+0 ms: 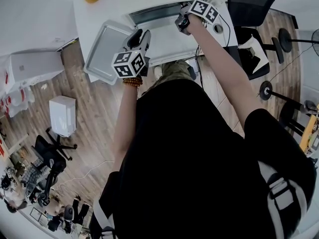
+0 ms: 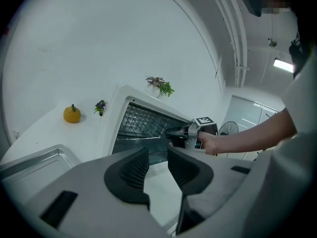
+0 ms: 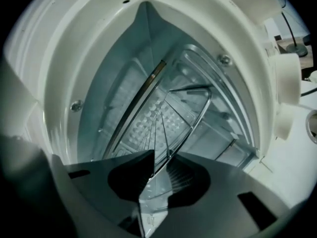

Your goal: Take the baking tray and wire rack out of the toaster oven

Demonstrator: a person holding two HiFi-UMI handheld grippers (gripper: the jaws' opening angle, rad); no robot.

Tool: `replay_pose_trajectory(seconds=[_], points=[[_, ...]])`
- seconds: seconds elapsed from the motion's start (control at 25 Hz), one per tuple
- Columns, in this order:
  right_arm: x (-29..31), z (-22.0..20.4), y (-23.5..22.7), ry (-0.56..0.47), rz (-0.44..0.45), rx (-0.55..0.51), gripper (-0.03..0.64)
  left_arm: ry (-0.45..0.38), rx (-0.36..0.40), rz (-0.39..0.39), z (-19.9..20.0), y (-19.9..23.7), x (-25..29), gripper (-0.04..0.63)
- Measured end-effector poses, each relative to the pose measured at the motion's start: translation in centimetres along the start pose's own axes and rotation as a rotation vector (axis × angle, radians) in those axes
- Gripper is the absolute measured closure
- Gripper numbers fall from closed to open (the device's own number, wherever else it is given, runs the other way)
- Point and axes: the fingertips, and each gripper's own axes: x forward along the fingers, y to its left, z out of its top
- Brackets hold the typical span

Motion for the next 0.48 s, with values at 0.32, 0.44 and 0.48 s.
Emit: replay_pose_trajectory(seconds=[0.32, 0.44, 0.48], points=[[-0.1, -0.2, 0.4, 0.033, 0.024, 0.008, 0.568, 0.031, -0.008, -0.005, -1.3, -0.4, 0.0, 0.463], [-0.1, -0.3, 0.6, 0.044, 0.037, 0.024, 0.571, 0.052, -0.002, -0.016, -1.9, -0.7, 0.1, 0.465], [-0.1, -0.3, 0.6, 0.045, 0.045, 0.032, 0.572, 0.057, -0.001, -0.020, -2.1, -0.9, 0.1, 0.465]])
